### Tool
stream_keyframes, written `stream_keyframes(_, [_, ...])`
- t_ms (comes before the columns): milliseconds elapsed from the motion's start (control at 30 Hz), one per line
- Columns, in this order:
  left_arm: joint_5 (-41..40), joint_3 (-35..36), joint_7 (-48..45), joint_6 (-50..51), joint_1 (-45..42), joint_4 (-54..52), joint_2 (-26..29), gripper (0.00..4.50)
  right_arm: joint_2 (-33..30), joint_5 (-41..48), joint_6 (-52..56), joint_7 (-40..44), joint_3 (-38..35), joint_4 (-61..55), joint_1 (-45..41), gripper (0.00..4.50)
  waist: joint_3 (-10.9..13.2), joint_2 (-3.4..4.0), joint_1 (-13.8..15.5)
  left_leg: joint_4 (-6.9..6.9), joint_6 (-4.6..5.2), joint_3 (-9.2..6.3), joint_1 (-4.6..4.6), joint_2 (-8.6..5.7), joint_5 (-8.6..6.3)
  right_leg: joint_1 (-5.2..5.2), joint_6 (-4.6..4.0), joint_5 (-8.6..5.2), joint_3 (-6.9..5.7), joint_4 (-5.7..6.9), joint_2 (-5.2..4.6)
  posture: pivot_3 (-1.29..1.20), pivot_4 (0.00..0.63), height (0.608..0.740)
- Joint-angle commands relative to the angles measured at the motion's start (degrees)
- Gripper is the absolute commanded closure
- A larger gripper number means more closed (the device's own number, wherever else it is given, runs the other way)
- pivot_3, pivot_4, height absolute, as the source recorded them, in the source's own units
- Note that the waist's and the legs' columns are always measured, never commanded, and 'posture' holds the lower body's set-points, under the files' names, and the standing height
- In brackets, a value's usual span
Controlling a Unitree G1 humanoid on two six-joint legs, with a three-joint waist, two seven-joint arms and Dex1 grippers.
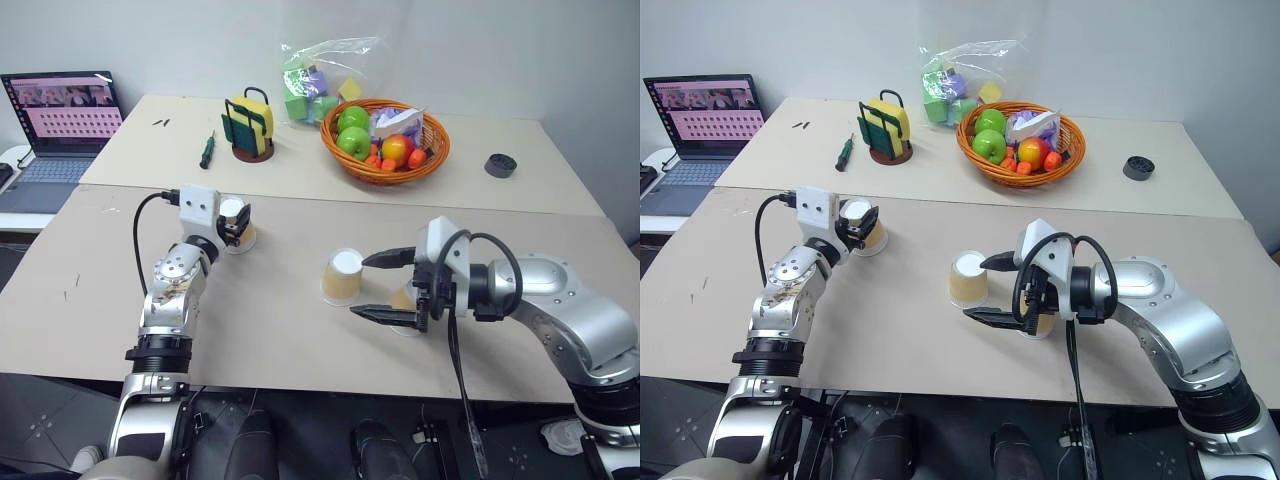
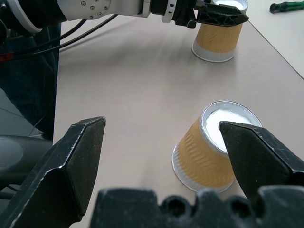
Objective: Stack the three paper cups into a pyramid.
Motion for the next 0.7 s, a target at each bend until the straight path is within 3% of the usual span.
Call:
stream_keyframes(33, [-5.58,0.07,-6.97,-2.20,0.19,-10.01,0.60,2.07,-0.10,-0.11,-0.86,-0.30,-1.29,-1.01,0.10,0.00,0.00,0.00,-0.01,0.00,0.00,0.00,-0.01,0.00,0.00,-0.01,0.00,0.00,0.00,0.00,0.00,0.00,0.150,0.669])
stream_keyframes(233, [-13.56,-4.11,-23.60,5.53,4.48,-21.02,8.01,2.07,-0.45,-1.22,-1.13,-0.53,-1.41,-0.15,0.00,0.00,0.01,0.05,-0.18,-0.06,-0.01,0.00,-0.01,0.01,0.00,-0.01,-0.02,-0.01,0.00,-0.03,0.00,0.00,0.150,0.669])
stream_keyframes(400, [-14.62,-8.18,-35.39,7.31,7.42,-20.60,15.04,2.07,-0.21,-1.73,-1.22,-0.86,-1.67,0.04,-0.07,0.00,0.03,0.08,-0.81,-0.05,0.00,0.01,0.02,0.02,0.00,-0.02,-0.03,-0.02,0.01,-0.02,0.00,0.00,0.150,0.669])
stream_keyframes(700, [-6.30,-17.53,-38.01,-1.10,3.22,-10.57,9.38,2.07,-0.71,-0.16,0.08,-2.31,-3.77,-2.09,0.56,0.00,0.03,0.08,0.10,-0.02,0.00,0.01,0.00,0.01,0.00,0.00,-0.02,-0.04,0.00,-0.05,-0.01,0.00,0.150,0.669])
